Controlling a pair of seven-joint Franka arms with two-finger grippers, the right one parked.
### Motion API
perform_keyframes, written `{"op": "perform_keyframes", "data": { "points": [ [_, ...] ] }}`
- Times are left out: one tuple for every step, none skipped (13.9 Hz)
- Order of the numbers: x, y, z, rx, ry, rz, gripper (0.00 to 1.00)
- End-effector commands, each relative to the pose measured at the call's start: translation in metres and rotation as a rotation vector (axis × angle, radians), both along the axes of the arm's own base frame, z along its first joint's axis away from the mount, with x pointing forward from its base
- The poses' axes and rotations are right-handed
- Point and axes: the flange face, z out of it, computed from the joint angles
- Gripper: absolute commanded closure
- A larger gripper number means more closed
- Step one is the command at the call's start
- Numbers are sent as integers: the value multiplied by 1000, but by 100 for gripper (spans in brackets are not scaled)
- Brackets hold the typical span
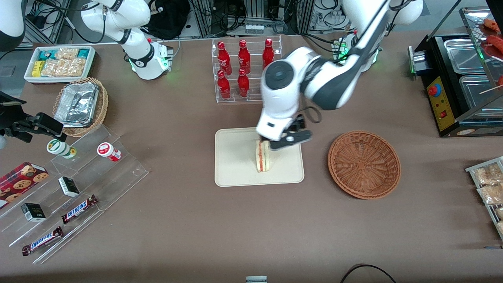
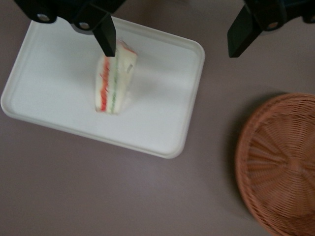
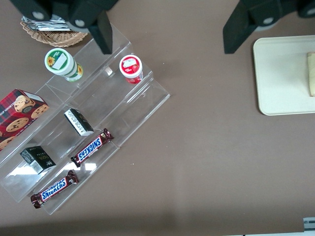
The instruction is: Place sandwich from basket to tray
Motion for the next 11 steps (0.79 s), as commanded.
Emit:
{"op": "perform_keyframes", "data": {
  "points": [
    [6, 54, 42, 35, -5, 62, 0],
    [11, 76, 58, 38, -1, 53, 0],
    [12, 94, 70, 48, 12, 42, 0],
    [16, 118, 80, 59, 28, 44, 0],
    [17, 134, 90, 50, 36, 36, 0],
    [21, 156, 101, 33, 47, 25, 0],
    [23, 175, 109, 20, 64, 18, 0],
    [23, 195, 119, 9, 81, -1, 0],
    [24, 212, 124, 5, 97, -22, 0],
    [23, 226, 129, 5, 109, -39, 0],
    [23, 240, 132, 5, 122, -55, 0]
  ]
}}
